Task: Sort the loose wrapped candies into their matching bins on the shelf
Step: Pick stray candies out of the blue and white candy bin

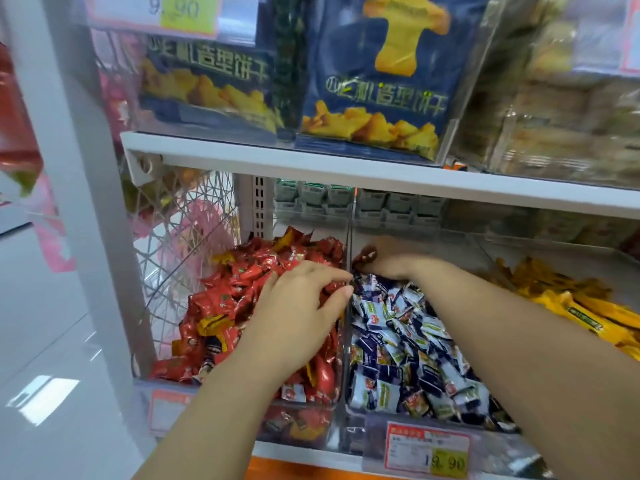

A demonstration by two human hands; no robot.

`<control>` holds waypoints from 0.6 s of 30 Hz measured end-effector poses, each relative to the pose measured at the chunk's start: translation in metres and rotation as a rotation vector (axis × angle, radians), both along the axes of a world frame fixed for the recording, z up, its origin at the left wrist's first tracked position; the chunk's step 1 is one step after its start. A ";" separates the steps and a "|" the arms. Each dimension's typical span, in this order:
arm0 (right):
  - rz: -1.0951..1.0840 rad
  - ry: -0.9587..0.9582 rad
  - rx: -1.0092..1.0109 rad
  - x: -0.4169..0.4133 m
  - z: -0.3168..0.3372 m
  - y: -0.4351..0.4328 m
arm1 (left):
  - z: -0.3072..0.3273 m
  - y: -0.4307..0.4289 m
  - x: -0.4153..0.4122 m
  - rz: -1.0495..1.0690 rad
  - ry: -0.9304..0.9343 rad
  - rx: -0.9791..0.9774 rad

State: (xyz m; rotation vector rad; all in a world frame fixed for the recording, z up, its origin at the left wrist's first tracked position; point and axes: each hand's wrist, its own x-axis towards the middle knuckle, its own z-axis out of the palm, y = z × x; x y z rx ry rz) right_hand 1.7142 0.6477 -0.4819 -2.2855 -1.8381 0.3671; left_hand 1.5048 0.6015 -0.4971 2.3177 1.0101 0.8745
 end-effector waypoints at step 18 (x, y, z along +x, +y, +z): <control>-0.174 -0.040 0.314 0.007 0.001 -0.017 | 0.002 -0.001 0.000 -0.007 0.024 -0.031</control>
